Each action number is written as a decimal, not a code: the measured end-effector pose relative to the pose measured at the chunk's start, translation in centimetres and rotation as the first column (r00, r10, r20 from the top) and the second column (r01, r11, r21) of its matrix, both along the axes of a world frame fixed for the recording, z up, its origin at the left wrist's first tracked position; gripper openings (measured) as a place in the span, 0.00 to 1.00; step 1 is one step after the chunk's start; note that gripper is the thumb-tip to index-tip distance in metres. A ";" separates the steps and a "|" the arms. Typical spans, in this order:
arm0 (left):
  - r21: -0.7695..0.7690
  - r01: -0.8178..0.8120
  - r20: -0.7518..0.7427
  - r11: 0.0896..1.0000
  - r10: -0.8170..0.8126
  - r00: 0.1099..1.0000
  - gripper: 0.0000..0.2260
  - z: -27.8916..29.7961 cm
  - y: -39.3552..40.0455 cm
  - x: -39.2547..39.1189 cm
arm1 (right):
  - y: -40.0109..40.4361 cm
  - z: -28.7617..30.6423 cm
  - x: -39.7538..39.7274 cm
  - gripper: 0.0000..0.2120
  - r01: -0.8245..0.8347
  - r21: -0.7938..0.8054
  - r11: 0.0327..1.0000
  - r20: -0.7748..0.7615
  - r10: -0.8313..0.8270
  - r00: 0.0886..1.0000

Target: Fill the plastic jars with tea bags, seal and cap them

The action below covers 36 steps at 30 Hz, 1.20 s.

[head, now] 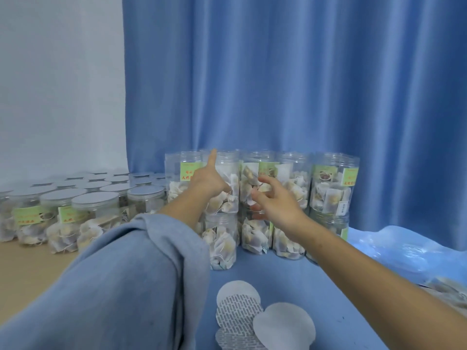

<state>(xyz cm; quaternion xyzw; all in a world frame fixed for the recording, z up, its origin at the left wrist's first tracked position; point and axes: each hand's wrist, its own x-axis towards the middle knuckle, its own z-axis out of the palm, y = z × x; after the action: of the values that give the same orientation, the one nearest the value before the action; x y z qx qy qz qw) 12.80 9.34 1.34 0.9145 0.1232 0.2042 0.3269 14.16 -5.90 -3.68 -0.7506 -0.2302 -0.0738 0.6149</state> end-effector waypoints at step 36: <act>-0.195 0.280 0.319 0.940 -0.209 0.924 0.24 -16.1 -22.8 -19.9 | -18.8 -10.4 -19.6 0.26 0.343 -0.235 0.909 0.263 -0.281 0.923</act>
<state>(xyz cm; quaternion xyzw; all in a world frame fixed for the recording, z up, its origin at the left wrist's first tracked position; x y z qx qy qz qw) -7.10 -13.42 -14.76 0.8366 -0.0190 0.2788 0.4712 -5.44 -24.72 -14.10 -0.8433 -0.1820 -0.2224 0.4542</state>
